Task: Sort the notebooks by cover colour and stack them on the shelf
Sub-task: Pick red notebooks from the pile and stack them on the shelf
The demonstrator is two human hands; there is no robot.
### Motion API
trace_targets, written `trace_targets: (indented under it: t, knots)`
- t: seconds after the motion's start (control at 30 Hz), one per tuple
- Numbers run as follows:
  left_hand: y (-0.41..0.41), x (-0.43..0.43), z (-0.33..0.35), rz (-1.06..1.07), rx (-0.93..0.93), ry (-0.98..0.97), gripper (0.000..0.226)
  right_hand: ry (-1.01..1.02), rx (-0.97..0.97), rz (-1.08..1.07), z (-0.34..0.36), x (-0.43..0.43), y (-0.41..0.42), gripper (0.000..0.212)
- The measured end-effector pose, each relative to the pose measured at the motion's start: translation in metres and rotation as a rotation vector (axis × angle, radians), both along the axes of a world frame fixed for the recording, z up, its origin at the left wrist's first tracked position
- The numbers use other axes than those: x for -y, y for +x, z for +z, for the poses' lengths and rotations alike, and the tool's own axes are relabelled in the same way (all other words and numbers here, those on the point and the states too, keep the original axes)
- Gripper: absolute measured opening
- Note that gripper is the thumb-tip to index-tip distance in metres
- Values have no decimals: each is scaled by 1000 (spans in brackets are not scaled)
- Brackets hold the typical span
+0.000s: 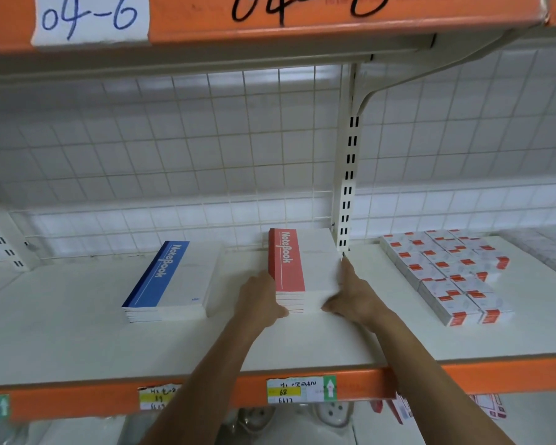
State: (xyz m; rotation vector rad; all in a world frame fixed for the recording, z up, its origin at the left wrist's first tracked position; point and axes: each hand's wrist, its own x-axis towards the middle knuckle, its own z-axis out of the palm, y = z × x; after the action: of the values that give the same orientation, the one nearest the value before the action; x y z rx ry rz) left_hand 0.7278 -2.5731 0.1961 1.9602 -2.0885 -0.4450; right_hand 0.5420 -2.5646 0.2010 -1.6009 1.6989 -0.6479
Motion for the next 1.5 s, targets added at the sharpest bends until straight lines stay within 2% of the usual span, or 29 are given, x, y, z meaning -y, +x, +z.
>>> trace_targets:
  t: [0.13,0.2,0.4,0.57,0.73,0.87,1.1,1.3,1.5]
  knots:
    - [5,-13,6,77,-52,57,98,-130,-116,21,3,-2,4,120]
    - [9,-21,12,75,-46,33,103,-200,-211,57,13,-10,13,115]
    - [39,-49,32,59,-2,-244,64,-422,-277,274,33,-32,75,72]
    - [107,-80,34,185,50,-394,52,-512,-318,411,27,-48,159,55]
    - [206,-121,30,371,45,-370,52,-519,-268,518,20,-72,262,52]
    - [293,-159,32,448,82,-355,68,-512,-231,589,19,-100,360,51]
    - [434,-202,31,554,162,-297,49,-512,-245,661,8,-132,502,51]
    - [518,-214,27,606,158,-265,46,-474,-294,711,1,-136,591,51]
    - [607,-200,17,632,186,-221,43,-451,-214,683,-3,-121,690,52]
